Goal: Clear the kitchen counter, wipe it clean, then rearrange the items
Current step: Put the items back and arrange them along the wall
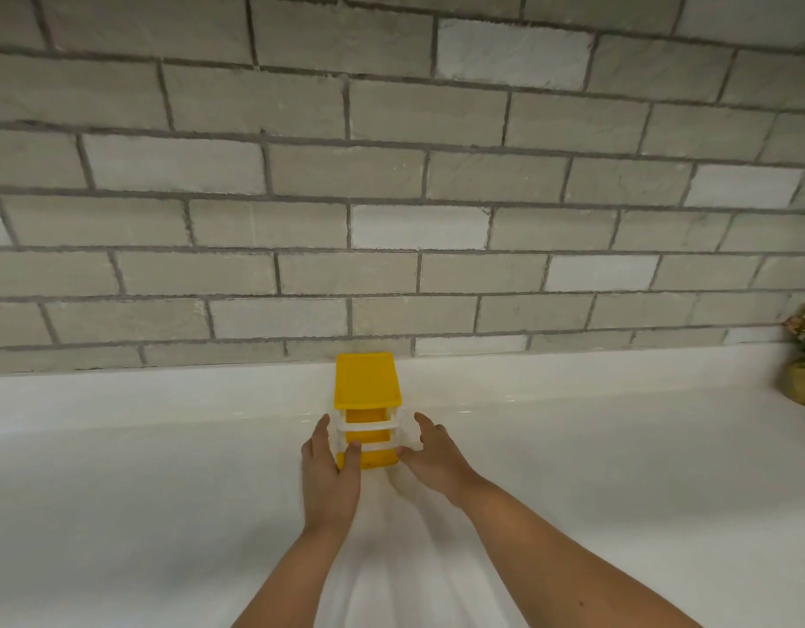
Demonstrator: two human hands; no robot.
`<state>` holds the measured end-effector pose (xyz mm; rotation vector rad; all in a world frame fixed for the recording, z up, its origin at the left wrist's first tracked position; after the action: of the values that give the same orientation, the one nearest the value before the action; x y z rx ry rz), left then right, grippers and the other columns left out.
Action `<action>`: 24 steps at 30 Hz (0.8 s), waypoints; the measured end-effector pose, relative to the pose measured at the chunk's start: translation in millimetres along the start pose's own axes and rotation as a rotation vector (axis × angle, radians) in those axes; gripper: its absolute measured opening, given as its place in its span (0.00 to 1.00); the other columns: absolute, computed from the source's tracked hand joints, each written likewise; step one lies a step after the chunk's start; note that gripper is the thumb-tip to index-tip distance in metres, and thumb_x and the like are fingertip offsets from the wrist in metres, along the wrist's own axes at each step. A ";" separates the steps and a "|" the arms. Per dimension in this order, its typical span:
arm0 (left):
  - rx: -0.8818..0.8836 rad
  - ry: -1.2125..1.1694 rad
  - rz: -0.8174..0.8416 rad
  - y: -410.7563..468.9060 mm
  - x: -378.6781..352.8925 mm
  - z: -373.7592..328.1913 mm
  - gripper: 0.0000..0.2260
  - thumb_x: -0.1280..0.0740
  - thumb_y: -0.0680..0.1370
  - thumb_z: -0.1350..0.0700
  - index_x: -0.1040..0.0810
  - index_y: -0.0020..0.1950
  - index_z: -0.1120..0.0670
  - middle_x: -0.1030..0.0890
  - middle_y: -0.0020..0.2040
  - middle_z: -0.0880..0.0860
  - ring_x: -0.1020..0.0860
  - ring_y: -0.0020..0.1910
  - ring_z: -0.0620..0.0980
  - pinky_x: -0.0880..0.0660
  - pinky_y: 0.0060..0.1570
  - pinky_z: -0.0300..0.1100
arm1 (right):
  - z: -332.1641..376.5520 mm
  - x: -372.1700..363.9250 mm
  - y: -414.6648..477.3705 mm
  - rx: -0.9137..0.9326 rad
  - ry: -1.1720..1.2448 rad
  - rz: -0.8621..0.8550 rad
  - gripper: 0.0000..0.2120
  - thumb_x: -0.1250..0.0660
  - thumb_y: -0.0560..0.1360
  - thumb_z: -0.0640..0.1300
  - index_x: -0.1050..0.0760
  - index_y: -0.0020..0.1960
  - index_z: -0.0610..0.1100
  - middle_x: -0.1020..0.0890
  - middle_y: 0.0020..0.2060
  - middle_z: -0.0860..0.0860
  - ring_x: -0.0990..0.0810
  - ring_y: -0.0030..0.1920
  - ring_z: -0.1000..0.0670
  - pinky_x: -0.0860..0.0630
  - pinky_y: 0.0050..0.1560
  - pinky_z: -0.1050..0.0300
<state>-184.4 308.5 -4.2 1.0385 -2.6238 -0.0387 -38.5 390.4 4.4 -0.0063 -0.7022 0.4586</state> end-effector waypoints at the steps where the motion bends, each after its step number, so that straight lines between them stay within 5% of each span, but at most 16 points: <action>1: -0.026 -0.009 -0.050 -4.2 4.5 -6.0 0.20 0.38 0.78 0.55 0.36 0.70 0.54 0.31 0.65 0.56 0.30 0.64 0.56 0.31 0.61 0.50 | -1.3 5.4 -3.5 0.001 0.002 -0.011 0.29 0.39 0.78 0.47 0.47 0.76 0.46 0.37 0.71 0.43 0.35 0.70 0.44 0.34 0.68 0.52; 5: -0.109 -0.028 -0.081 -20.4 2.6 -29.7 0.05 0.37 0.77 0.60 0.29 0.52 0.54 0.29 0.50 0.52 0.27 0.51 0.55 0.30 0.49 0.45 | -3.1 26.4 -20.7 -0.001 -0.012 -0.041 0.18 0.38 0.78 0.47 0.29 0.66 0.44 0.26 0.61 0.45 0.25 0.59 0.47 0.30 0.51 0.60; 8: -0.143 -0.050 -0.045 -32.8 -9.0 -42.2 0.02 0.37 0.77 0.61 0.29 0.46 0.55 0.27 0.44 0.51 0.26 0.46 0.53 0.33 0.45 0.41 | -4.4 41.3 -35.2 0.013 0.015 -0.052 0.11 0.38 0.77 0.45 0.22 0.55 0.43 0.23 0.47 0.48 0.24 0.46 0.50 0.29 0.40 0.63; 13: -0.202 -0.074 0.017 -59.2 -42.3 -71.1 0.11 0.37 0.76 0.62 0.33 0.36 0.51 0.27 0.36 0.52 0.29 0.37 0.52 0.35 0.36 0.39 | -23.1 78.3 -70.5 -0.041 0.078 -0.084 0.06 0.39 0.77 0.43 0.25 0.44 0.43 0.22 0.33 0.49 0.23 0.31 0.53 0.29 0.30 0.63; 24: -0.269 -0.210 0.288 -179.5 -175.1 -167.1 0.08 0.38 0.77 0.59 0.33 0.39 0.58 0.32 0.33 0.50 0.34 0.31 0.48 0.35 0.35 0.40 | -111.5 218.9 -174.5 -0.091 0.030 -0.306 0.08 0.38 0.77 0.45 0.24 0.43 0.43 0.23 0.30 0.49 0.25 0.26 0.53 0.32 0.25 0.64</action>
<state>105.0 309.2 79.8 0.5894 -2.8267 -0.4433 248.1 338.9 82.2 0.0087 -0.6802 0.1330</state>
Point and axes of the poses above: each hand's wrist, its own y-axis towards the middle knuckle, its own x-axis out of the back of the hand, z = x × y, the point moved 10 cm from there along y, towards the middle knuckle
